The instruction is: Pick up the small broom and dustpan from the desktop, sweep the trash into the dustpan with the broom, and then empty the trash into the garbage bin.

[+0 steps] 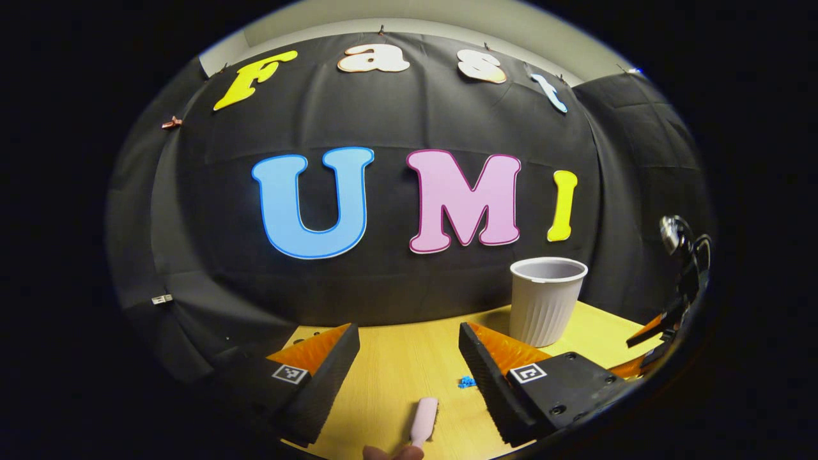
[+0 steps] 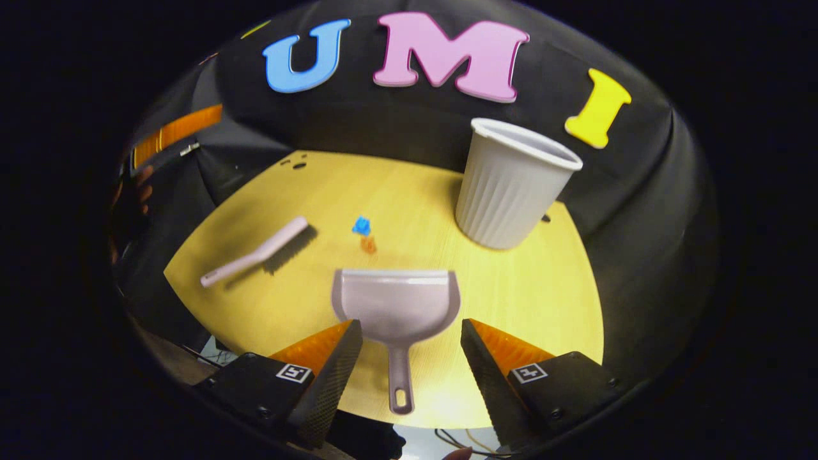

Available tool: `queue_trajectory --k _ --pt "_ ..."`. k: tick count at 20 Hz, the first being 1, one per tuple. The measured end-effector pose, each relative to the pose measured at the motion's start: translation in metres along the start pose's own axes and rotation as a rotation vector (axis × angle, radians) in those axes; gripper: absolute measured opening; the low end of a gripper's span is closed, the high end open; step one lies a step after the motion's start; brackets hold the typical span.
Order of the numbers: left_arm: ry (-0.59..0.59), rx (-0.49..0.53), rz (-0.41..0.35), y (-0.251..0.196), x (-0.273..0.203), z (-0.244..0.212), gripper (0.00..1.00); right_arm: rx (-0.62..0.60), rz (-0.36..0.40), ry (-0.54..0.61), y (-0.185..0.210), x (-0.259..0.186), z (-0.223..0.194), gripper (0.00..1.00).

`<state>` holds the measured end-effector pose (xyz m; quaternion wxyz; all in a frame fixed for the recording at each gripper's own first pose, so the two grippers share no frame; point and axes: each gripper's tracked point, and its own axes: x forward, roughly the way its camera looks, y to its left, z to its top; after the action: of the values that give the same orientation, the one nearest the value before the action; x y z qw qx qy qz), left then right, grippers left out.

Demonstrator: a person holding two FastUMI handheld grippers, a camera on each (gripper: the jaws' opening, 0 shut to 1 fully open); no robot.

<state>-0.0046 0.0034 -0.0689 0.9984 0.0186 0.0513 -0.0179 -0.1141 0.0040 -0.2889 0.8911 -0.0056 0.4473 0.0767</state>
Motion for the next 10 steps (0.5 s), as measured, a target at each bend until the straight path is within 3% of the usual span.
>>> queue_trajectory --k 10 --pt "0.034 -0.030 -0.031 -0.003 0.001 -0.027 0.99 0.047 0.041 0.328 0.010 0.079 -0.091 0.95"
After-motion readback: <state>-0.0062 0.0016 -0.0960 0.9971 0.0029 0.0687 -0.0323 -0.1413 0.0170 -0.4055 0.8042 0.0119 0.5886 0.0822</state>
